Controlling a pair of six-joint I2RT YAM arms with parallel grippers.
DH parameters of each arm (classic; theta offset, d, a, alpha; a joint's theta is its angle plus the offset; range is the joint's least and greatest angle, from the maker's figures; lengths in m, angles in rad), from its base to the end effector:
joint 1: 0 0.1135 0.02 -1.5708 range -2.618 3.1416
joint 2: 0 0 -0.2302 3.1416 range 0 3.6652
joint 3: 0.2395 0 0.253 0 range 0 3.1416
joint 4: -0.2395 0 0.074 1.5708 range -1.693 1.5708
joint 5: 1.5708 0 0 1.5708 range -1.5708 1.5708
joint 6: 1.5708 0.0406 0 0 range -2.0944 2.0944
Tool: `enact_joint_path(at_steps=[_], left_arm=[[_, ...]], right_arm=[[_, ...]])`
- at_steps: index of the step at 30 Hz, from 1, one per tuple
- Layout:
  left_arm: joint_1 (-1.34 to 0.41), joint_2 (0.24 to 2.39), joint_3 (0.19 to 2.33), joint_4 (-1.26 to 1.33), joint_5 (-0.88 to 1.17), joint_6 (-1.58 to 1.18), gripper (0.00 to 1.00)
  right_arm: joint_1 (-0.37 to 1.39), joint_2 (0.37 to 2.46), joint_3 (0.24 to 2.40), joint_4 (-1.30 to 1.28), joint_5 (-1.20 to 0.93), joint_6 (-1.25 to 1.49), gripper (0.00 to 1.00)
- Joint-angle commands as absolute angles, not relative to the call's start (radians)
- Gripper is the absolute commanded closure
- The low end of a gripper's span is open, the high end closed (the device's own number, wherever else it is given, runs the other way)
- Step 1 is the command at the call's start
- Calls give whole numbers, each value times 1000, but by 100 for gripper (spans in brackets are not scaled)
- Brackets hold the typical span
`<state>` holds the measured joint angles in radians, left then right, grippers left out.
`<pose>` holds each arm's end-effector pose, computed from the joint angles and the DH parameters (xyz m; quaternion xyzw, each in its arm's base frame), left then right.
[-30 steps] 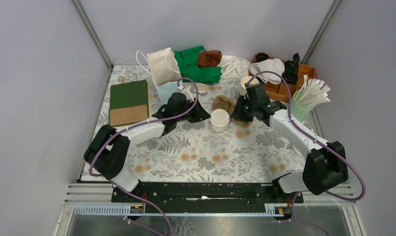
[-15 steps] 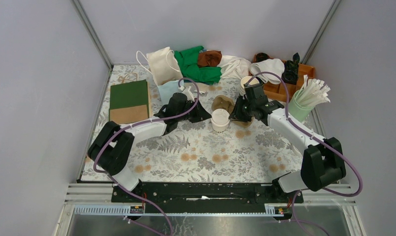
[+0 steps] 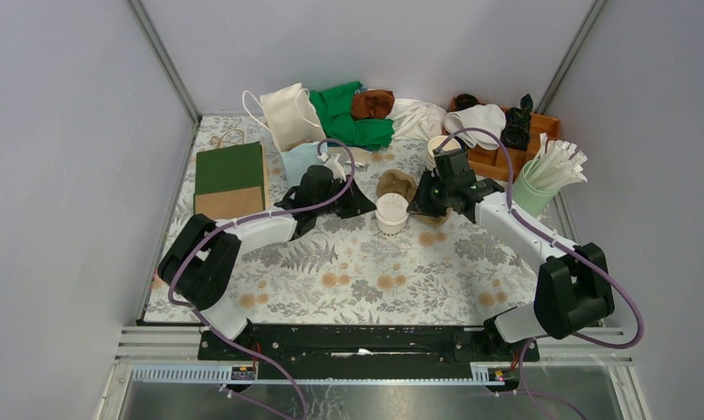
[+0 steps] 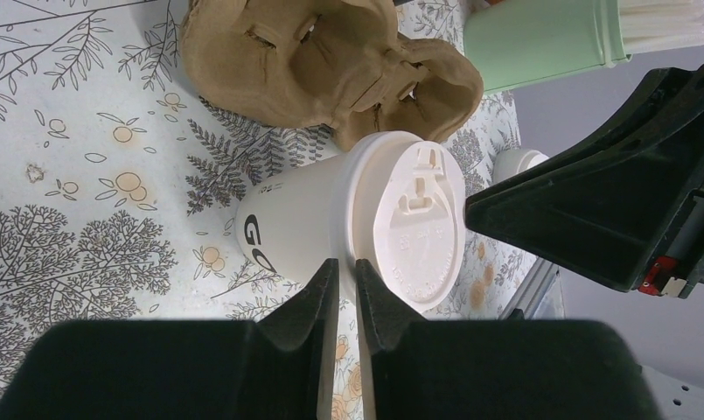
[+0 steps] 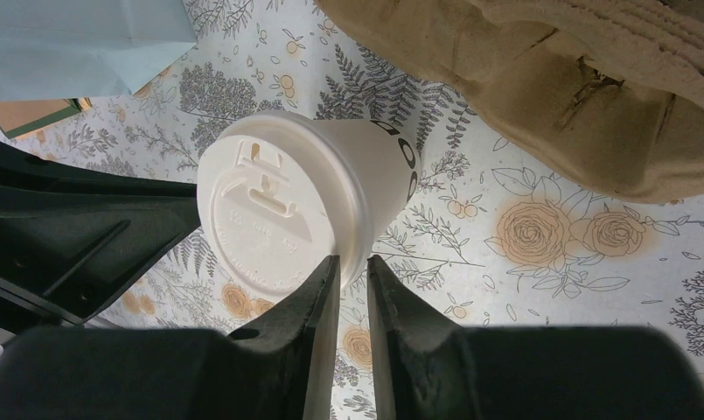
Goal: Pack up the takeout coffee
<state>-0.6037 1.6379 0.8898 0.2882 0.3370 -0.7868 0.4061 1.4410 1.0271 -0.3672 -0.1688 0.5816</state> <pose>0.2863 -0.2138 0.1701 0.0115 0.8422 -0.4424 0.3079 0.2916 0.1328 0.2176 0.0483 0.9191 0.2502 0.3006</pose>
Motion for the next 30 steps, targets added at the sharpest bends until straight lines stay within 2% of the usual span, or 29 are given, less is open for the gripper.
enact_joint_path(at_steps=[1,8,19,30], left_arm=[[-601,1663,897,281,332,-763,85],[-602,1655,898,254,312,-745,87],[-614,1636,932,189,269,-705,87],[-621,1634,949,171,267,-696,87]], right_arm=[[408,1464,1021,-361,-156,573,75],[407,1452,1009,-351,-160,574,77],[396,1388,1094,-394,-114,542,72],[391,1425,1046,-372,-118,563,77]])
